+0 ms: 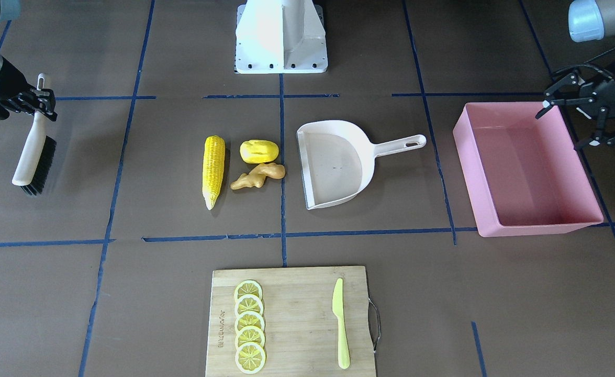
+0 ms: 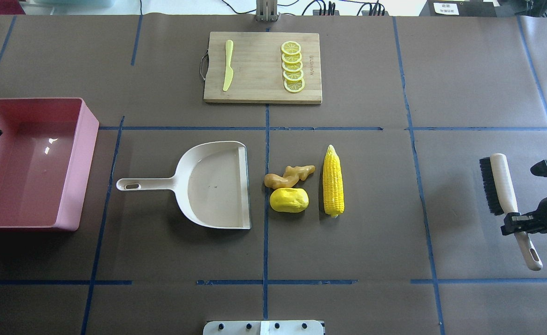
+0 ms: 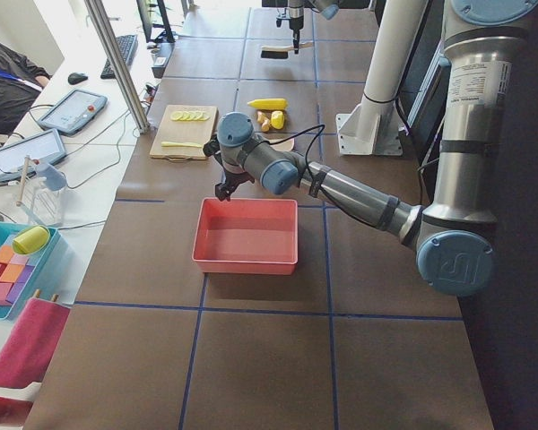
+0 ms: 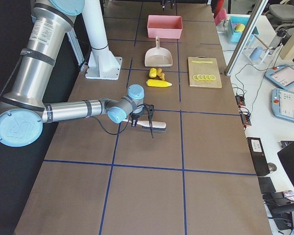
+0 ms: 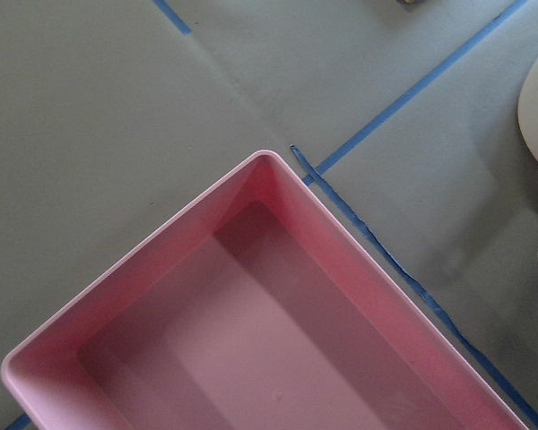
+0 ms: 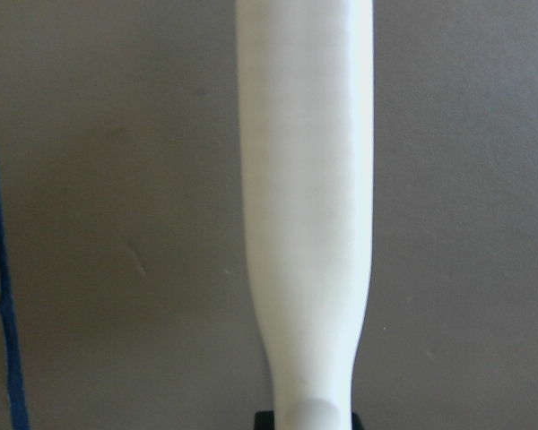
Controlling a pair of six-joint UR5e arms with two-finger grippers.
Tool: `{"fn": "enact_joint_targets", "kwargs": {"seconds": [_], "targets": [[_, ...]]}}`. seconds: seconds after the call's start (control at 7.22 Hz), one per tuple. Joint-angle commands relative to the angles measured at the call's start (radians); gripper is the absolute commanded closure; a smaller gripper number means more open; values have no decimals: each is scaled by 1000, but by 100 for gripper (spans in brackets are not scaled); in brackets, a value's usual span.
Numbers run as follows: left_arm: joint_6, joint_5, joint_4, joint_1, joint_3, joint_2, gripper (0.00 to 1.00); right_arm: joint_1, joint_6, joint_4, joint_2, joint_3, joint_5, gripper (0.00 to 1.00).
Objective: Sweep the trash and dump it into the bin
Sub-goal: 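Reach the right gripper to the brush while the left nears the dustpan, then grasp the white dustpan handle with the left gripper while the right lifts the brush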
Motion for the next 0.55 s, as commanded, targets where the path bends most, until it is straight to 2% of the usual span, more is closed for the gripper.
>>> {"fn": "enact_joint_targets", "kwargs": {"seconds": [0.0,0.28,0.42], "targets": [[18,54,-3,119,-50,-72,0,6,0,-131,52,69,18,100],[92,121,-5,247,-52,-136,0,9,0,-294,166,107,18,100],[136,137,-5,305,-49,-149,0,11,0,-339,209,109,18,100]]}}
